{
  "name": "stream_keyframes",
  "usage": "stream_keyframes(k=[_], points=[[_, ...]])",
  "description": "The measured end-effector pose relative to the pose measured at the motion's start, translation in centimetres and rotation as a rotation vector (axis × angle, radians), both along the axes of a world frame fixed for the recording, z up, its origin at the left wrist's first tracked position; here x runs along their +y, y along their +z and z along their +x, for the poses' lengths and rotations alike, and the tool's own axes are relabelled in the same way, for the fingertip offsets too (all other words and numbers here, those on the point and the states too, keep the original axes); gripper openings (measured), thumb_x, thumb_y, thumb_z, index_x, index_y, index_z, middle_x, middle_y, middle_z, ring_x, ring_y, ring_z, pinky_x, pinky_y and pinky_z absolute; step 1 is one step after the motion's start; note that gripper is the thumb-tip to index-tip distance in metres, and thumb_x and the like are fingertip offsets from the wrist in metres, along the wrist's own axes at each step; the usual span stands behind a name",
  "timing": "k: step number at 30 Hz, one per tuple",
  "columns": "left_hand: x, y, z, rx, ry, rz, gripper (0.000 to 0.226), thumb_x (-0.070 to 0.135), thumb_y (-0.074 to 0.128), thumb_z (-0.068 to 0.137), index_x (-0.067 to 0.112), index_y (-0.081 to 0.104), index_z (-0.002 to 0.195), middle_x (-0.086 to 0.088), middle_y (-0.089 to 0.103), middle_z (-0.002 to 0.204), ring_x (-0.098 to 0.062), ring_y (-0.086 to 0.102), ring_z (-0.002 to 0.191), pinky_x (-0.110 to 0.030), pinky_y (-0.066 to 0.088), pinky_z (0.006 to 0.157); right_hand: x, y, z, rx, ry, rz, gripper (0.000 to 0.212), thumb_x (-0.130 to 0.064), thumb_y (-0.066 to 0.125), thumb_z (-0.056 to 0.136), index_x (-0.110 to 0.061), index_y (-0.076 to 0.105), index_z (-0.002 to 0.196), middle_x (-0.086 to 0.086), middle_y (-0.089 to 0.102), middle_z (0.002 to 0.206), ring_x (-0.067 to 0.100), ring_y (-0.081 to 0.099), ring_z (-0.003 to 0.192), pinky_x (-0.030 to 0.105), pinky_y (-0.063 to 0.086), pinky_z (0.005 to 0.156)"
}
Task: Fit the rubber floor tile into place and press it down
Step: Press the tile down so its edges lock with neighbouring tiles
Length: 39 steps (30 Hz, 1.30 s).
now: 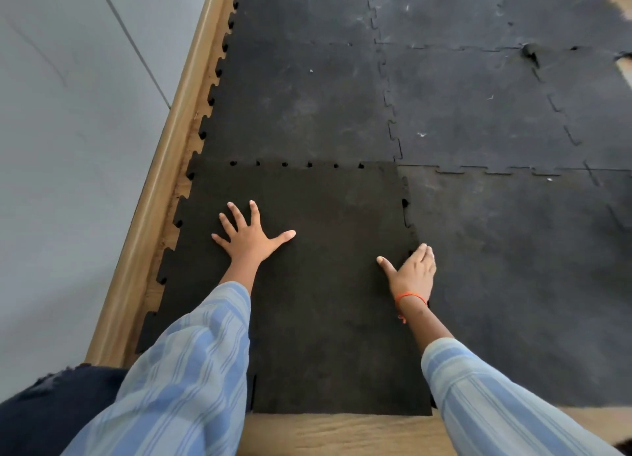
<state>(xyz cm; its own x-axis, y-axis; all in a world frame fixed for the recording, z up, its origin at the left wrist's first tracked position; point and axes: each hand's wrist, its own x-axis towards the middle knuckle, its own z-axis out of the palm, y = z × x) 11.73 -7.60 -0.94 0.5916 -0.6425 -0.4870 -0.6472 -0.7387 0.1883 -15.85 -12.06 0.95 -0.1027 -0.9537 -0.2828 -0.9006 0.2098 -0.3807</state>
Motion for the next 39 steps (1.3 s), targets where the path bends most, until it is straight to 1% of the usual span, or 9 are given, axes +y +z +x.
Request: stream_keyframes(k=[3, 6, 12, 16, 23, 27, 30, 34, 39], points=[[0.1, -0.6, -0.9, -0.071, -0.155, -0.052, 0.113, 0.089, 0.034, 0.068, 0.027, -0.009, 0.152, -0.008, -0.019, 0.159, -0.031, -0.014, 0.146, -0.065, 0.003, 0.112, 0.3, -0.8, -0.6, 0.115, 0.216, -0.001, 0.083, -0.05, 0.037, 0.098, 0.0, -0.002, 0.152, 0.015, -0.006, 0.162, 0.026, -0.005, 0.15, 0.043, 0.003, 0.122], [-0.6, -1.0, -4.3, -0.08, -0.337, -0.097, 0.109, 0.089, 0.028, 0.07, 0.028, -0.01, 0.151, -0.005, -0.021, 0.159, -0.028, -0.015, 0.146, -0.063, 0.001, 0.112, 0.3, -1.3, -0.9, 0.154, 0.292, 0.033, 0.08, -0.053, 0.027, 0.099, -0.004, -0.008, 0.152, 0.012, -0.015, 0.162, 0.023, -0.013, 0.149, 0.043, -0.004, 0.121], [-2.1, -1.8, -7.0, -0.09, -0.363, -0.091, 0.112, 0.093, 0.022, 0.065, 0.03, -0.015, 0.15, -0.003, -0.025, 0.158, -0.029, -0.02, 0.145, -0.064, -0.005, 0.11, -0.3, -1.7, -1.1, 0.203, 0.33, 0.086, 0.082, -0.057, 0.021, 0.098, -0.004, -0.014, 0.15, 0.011, -0.02, 0.16, 0.023, -0.018, 0.148, 0.043, -0.002, 0.122], [-3.9, -1.4, -5.6, -0.065, -0.416, -0.099, 0.117, 0.093, 0.031, 0.063, 0.029, -0.013, 0.15, -0.002, -0.023, 0.159, -0.026, -0.017, 0.146, -0.063, -0.002, 0.111, -0.3, -1.4, -1.1, 0.201, 0.336, 0.102, 0.082, -0.057, 0.02, 0.098, -0.004, -0.015, 0.15, 0.011, -0.021, 0.16, 0.024, -0.018, 0.148, 0.043, -0.002, 0.123], [-9.2, 0.8, -0.9, -0.042, -0.37, -0.09, 0.14, 0.094, 0.045, 0.053, 0.011, -0.011, 0.151, -0.004, -0.02, 0.159, -0.022, -0.014, 0.147, -0.06, 0.003, 0.114, -0.3, -2.3, -1.4, 0.204, 0.345, 0.088, 0.083, -0.059, 0.019, 0.097, -0.005, -0.018, 0.149, 0.011, -0.025, 0.159, 0.023, -0.02, 0.148, 0.043, -0.002, 0.123], [-12.5, 1.0, 0.4, -0.035, -0.382, -0.056, 0.145, 0.095, 0.047, 0.046, 0.013, -0.007, 0.152, -0.004, -0.016, 0.16, -0.024, -0.016, 0.146, -0.063, 0.001, 0.113, -0.4, -2.6, -1.6, 0.208, 0.361, 0.056, 0.093, -0.069, 0.019, 0.091, -0.006, -0.018, 0.149, 0.01, -0.025, 0.159, 0.023, -0.02, 0.148, 0.042, -0.005, 0.122], [-13.3, 0.1, 0.8, -0.057, -0.408, -0.053, 0.135, 0.096, 0.046, 0.046, 0.026, 0.0, 0.153, -0.002, -0.011, 0.161, -0.027, -0.018, 0.145, -0.067, -0.002, 0.11, 1.6, -2.6, -2.3, 0.242, 0.382, -0.06, 0.1, -0.076, 0.019, 0.085, -0.006, -0.007, 0.151, 0.011, -0.013, 0.161, 0.023, -0.012, 0.149, 0.041, -0.004, 0.121], [-13.0, -0.6, 0.8, -0.076, -0.408, -0.086, 0.123, 0.093, 0.048, 0.051, 0.033, 0.007, 0.151, -0.004, -0.009, 0.162, -0.029, -0.018, 0.145, -0.07, -0.003, 0.108, 8.1, -3.1, -3.9, 0.19, 0.41, -0.219, 0.095, -0.073, 0.027, 0.088, 0.001, 0.03, 0.147, 0.017, 0.022, 0.159, 0.025, 0.015, 0.149, 0.045, 0.013, 0.121], [-13.2, -0.2, 0.3, -0.055, -0.387, -0.116, 0.117, 0.086, 0.057, 0.055, 0.029, 0.017, 0.149, -0.003, -0.005, 0.162, -0.029, -0.017, 0.145, -0.072, -0.002, 0.107, 13.6, -3.2, -3.2, 0.172, 0.54, -0.161, 0.089, -0.072, 0.032, 0.088, -0.001, 0.041, 0.143, 0.013, 0.033, 0.155, 0.023, 0.023, 0.147, 0.046, 0.013, 0.118]])
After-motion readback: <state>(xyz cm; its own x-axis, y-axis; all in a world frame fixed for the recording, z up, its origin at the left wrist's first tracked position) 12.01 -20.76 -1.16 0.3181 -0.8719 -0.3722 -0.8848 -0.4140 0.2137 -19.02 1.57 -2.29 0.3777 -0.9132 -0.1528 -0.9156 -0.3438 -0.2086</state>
